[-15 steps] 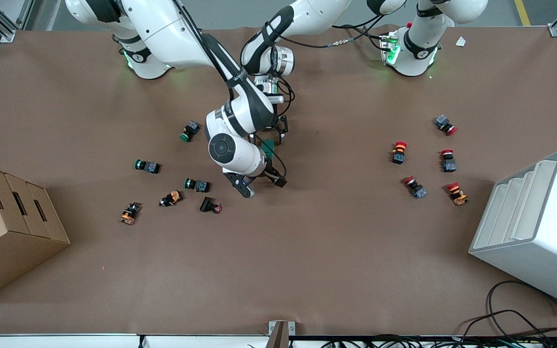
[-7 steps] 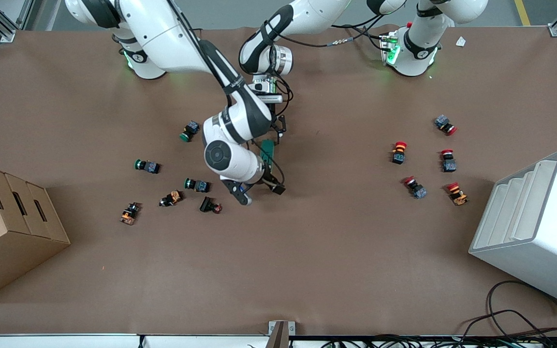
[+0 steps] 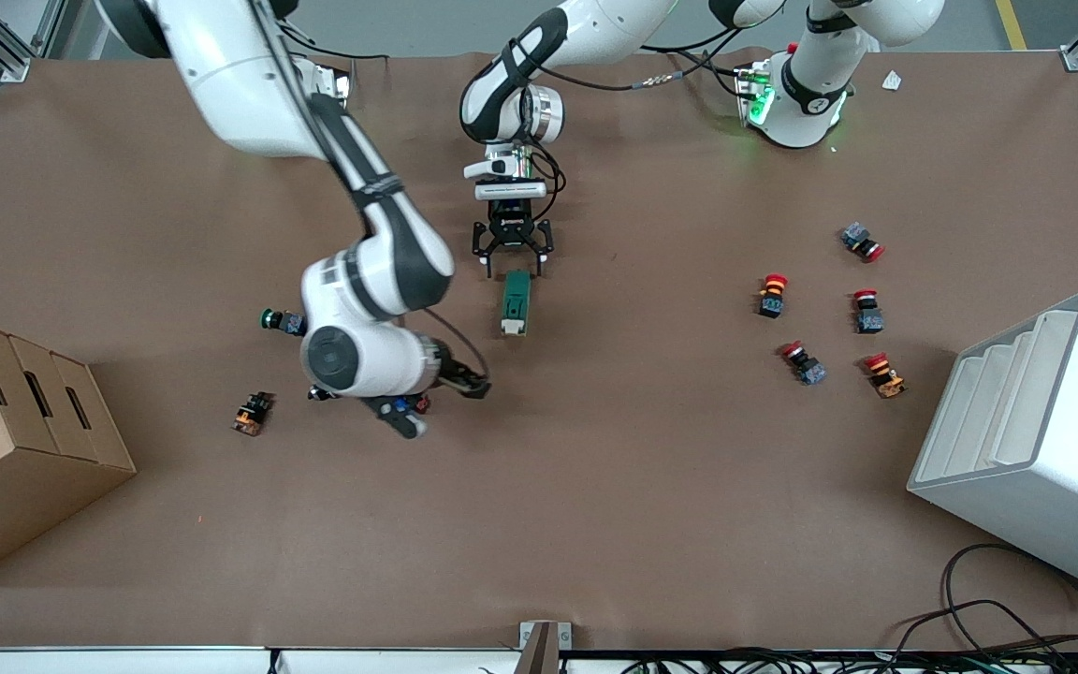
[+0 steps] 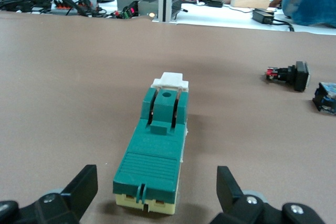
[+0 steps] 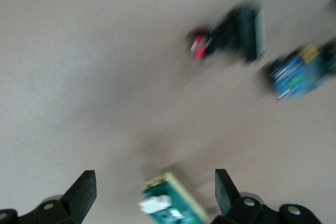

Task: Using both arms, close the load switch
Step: 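Lift the right gripper off the handle while the left gripper rises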

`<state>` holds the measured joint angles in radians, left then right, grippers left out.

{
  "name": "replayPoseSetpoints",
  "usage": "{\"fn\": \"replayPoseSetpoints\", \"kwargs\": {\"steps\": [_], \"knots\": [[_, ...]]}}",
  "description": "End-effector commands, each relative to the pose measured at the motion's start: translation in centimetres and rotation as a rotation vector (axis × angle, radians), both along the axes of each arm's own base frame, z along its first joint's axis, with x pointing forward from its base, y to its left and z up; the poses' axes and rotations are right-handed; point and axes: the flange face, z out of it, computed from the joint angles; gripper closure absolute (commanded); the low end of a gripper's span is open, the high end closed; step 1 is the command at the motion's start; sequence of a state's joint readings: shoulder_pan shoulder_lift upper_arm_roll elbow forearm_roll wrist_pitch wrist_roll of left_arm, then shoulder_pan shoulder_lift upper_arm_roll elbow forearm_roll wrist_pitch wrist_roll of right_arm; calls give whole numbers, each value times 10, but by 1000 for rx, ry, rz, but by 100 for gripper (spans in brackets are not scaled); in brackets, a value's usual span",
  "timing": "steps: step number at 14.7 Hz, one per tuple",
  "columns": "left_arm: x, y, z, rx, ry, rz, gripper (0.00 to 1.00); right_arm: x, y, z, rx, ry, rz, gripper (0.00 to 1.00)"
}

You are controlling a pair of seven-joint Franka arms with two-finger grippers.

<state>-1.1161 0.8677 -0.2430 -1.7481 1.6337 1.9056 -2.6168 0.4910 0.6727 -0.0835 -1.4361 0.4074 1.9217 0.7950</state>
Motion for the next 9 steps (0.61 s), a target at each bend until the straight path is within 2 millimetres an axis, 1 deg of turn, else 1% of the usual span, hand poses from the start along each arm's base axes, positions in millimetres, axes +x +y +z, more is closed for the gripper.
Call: {"fn": "replayPoseSetpoints", "kwargs": {"steps": [1,2,4,5,6,8,9], "knots": [[6,-13,22,-16,33,51,0,12,-81,51,7,-41,194,0],[10,-16,28,-4,46,56,0,18,-114,71,-7,-70,281,0],[18,-35,51,2,103,76,0,23,-170,106,-48,-103,386,0],[34,-45,69,22,135,87,0,22,-196,127,-87,-117,429,0],[42,-55,85,72,191,91,0,19,-219,147,-130,-124,462,0],[56,-70,116,124,315,104,0,10,-257,178,-149,-120,487,0],[67,-71,134,129,357,116,0,4,-277,190,-139,-110,487,0]]}}
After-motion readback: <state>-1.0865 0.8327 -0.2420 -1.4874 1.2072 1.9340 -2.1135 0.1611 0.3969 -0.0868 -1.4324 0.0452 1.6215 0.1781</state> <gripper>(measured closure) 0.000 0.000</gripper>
